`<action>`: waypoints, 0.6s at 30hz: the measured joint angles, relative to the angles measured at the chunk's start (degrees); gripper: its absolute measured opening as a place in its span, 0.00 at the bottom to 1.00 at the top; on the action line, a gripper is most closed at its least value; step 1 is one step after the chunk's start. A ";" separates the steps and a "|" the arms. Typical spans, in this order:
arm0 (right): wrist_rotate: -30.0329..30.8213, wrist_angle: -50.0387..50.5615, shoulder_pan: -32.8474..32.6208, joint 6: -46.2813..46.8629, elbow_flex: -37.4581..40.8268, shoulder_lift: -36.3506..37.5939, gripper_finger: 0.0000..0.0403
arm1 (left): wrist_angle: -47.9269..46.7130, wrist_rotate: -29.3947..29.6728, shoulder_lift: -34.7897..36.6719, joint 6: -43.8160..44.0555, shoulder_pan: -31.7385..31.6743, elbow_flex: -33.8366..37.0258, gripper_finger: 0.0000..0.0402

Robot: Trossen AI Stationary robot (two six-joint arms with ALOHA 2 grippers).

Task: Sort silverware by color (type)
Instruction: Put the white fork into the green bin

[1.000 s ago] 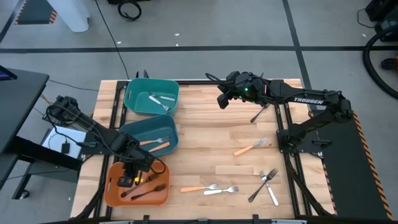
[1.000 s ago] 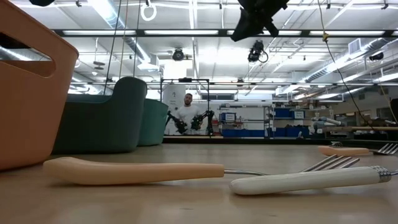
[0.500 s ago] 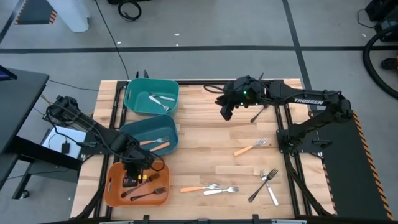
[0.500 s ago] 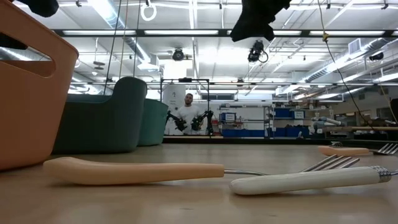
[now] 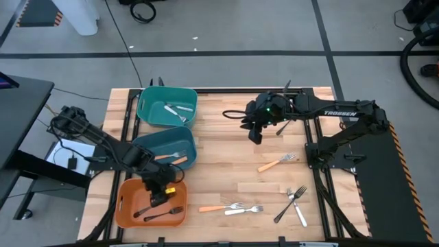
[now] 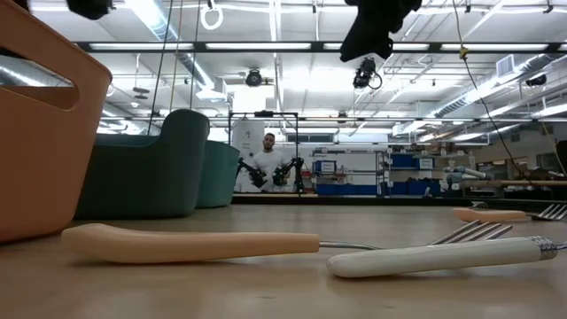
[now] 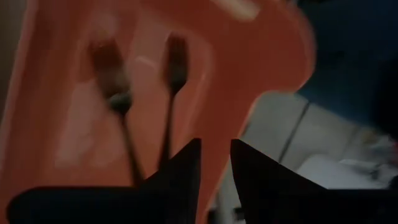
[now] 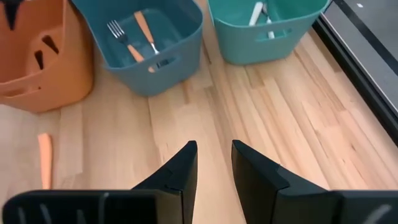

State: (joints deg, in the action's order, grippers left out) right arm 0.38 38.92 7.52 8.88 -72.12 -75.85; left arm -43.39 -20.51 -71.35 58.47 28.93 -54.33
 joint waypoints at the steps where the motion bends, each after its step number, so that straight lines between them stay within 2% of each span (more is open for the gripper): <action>1: 0.11 0.35 0.22 -0.07 0.00 0.00 0.26 | 1.37 -0.04 0.00 0.95 -0.65 0.00 0.24; 8: 0.37 3.01 2.24 -1.55 0.00 0.01 0.26 | 7.86 -2.38 0.00 4.39 -6.12 -0.04 0.24; 12: 0.39 6.07 3.10 -1.96 0.08 0.02 0.26 | 10.97 -6.27 0.00 6.94 -8.67 -0.04 0.24; 18: 0.45 4.48 4.14 -3.13 2.94 0.10 0.26 | 20.20 -10.21 0.24 11.73 -11.08 -0.04 0.24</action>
State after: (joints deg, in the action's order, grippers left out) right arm 0.83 43.40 11.66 5.75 -69.18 -75.76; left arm -23.18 -30.73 -71.11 70.20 17.85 -54.37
